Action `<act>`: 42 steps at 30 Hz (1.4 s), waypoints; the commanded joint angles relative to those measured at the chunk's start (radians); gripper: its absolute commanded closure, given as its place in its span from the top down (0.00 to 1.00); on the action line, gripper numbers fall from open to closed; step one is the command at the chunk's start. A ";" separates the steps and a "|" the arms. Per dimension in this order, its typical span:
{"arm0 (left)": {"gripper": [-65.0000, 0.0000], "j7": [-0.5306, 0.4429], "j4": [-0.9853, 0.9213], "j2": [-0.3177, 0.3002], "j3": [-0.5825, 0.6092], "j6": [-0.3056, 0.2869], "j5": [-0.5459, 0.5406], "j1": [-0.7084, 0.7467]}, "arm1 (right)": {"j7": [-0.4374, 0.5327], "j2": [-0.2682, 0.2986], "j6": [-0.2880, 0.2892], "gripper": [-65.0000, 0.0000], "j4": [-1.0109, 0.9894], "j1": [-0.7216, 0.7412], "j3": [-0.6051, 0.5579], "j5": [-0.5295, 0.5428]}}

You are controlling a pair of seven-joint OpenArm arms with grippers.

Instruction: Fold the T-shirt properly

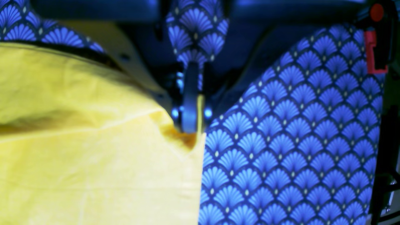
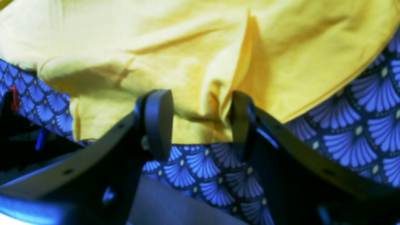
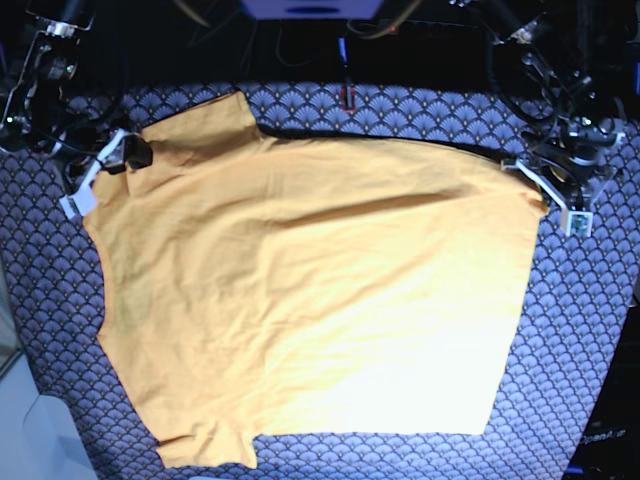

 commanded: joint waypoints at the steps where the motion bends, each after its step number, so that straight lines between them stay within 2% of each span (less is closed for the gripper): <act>1: 0.00 -0.022 0.017 -0.009 0.000 0.002 -0.011 -0.009 | 0.012 0.007 0.006 0.46 0.014 0.005 0.005 0.015; 9: 0.00 -0.022 0.017 -0.009 0.000 0.002 -0.011 -0.009 | 0.054 0.006 0.006 0.30 0.014 -0.025 0.005 0.015; 17: 0.00 -0.022 0.017 -0.009 0.000 0.002 -0.011 -0.007 | 0.055 0.012 0.006 0.00 0.014 -0.020 0.005 0.015; 28: 0.00 -0.022 0.019 -0.009 0.000 0.002 -0.011 -0.007 | 0.055 0.058 0.006 0.00 0.020 0.015 0.014 0.017; 42: 0.00 -0.022 0.028 -0.010 0.000 0.002 -0.011 -0.012 | 0.046 0.061 0.006 0.00 0.021 0.110 0.005 0.018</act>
